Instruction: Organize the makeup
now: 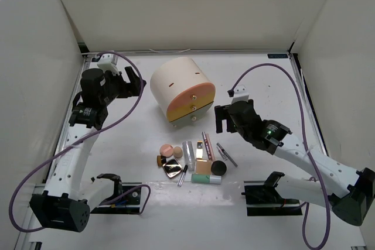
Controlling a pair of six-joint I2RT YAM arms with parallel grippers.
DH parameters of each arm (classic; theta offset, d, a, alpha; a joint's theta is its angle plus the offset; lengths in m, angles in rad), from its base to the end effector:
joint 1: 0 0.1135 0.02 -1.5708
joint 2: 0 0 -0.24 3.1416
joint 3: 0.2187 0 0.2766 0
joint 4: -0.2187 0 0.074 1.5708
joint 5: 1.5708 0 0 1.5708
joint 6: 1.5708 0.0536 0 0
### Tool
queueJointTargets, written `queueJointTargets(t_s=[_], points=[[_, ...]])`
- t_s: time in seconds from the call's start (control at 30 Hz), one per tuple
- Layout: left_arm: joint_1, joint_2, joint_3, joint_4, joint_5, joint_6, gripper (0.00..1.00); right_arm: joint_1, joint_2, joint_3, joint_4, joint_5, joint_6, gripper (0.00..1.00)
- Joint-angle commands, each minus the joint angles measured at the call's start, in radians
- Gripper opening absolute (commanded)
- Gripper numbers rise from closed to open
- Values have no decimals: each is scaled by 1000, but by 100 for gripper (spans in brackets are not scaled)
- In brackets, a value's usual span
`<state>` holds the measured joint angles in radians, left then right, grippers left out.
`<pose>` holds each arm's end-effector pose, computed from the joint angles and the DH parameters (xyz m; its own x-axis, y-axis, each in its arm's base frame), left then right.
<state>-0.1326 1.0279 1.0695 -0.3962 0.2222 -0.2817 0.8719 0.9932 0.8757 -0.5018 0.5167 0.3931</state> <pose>0.2777 -0.0490 0.3463 -0.4234 -0.2171 -0.8796 0.2250 0.9153 -0.3342 0.1891 0.1838 0.2725 -0.5008 -0.0782 -0.8620 -0.2327 0.9714 0.0470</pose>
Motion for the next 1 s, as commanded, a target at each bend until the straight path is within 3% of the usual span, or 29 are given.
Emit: queueJointTargets(t_s=[0.0,0.2,0.27,0.37,0.6,0.77,0.97], points=[[1,9,-8,34,96,16,98,-1,19,65,-4,-26,-43,99],[1,131,38,77,290,98,98,6,74,98,90,-50,-111,99],[1,162,53,65,305,114,98,-1,108,121,143,-185,-184,98],[-12,202,55,77,318,119,98,-1,185,180,170,-253,-197,97],[-55,264,72,89,281,174,98,-4,326,281,250,-299,-221,92],[-71,307,73,102,287,179,98,-13,396,358,287,-311,-252,72],[-90,347,87,108,293,184,98,-100,498,449,296,-431,-264,70]])
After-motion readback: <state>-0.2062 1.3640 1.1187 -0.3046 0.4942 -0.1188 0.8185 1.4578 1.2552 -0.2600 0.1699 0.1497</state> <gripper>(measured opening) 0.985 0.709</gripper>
